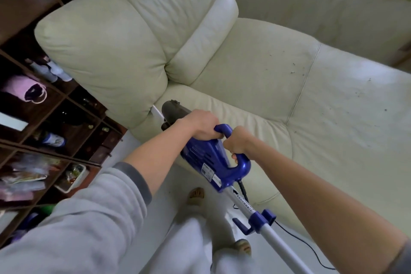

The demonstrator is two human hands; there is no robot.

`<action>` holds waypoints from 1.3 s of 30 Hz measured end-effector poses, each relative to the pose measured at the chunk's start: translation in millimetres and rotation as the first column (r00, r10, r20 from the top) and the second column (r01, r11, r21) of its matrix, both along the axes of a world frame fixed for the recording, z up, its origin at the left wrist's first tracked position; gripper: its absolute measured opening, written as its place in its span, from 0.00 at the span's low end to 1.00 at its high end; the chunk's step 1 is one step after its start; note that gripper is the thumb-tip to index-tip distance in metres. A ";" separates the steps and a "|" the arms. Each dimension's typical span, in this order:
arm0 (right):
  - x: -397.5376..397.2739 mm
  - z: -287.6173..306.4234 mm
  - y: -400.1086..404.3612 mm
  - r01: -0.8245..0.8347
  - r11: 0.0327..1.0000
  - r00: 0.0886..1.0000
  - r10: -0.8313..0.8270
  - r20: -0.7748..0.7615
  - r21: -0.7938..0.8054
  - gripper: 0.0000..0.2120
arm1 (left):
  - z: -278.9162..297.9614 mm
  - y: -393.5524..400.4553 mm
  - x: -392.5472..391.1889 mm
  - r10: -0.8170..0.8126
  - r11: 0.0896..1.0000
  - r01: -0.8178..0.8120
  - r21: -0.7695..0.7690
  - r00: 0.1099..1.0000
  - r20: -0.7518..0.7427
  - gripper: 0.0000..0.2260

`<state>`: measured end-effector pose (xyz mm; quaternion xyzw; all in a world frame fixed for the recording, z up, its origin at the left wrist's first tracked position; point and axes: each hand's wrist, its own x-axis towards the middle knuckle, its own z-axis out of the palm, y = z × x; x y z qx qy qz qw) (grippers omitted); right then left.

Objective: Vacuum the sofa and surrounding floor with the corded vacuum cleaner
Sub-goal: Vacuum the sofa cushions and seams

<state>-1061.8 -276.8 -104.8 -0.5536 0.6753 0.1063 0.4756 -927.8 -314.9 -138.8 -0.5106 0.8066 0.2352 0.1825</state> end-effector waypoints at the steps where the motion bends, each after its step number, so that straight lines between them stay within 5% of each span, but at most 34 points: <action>1: -1.4 -1.6 3.3 0.013 1.000 1.000 -0.013 0.000 0.015 0.07 | -1.5 0.3 -1.6 -0.036 0.999 0.036 0.009 0.999 0.016 0.14; 12: 3.4 11.2 28.9 0.061 0.993 0.995 -0.068 0.069 0.098 0.05 | 7.0 14.1 1.7 -0.087 0.994 0.086 0.069 0.996 0.012 0.16; 22: 29.4 27.2 -15.2 0.071 0.997 0.990 -0.071 0.118 0.005 0.13 | 13.9 -17.6 30.6 0.012 0.998 -0.004 0.066 0.991 -0.133 0.16; 28: 53.8 29.1 -11.0 -0.130 0.990 0.991 0.131 -0.012 0.045 0.13 | -0.1 -13.6 52.5 0.031 0.998 -0.023 0.056 0.990 -0.139 0.16; 31: 75.3 26.7 -10.0 -0.135 0.991 0.988 0.134 0.082 0.009 0.04 | -6.3 -12.0 80.9 0.103 0.993 -0.093 0.074 0.984 -0.143 0.11; 35: 92.0 20.6 -23.3 -0.141 0.990 0.982 0.139 0.127 0.009 0.06 | -13.4 -21.1 97.0 0.245 0.965 -0.227 0.132 0.958 -0.147 0.08; 39: 88.5 8.4 -36.2 -0.128 0.992 0.989 0.127 0.073 -0.003 0.07 | -34.5 -22.9 90.3 0.409 0.913 -0.401 0.083 0.897 -0.170 0.15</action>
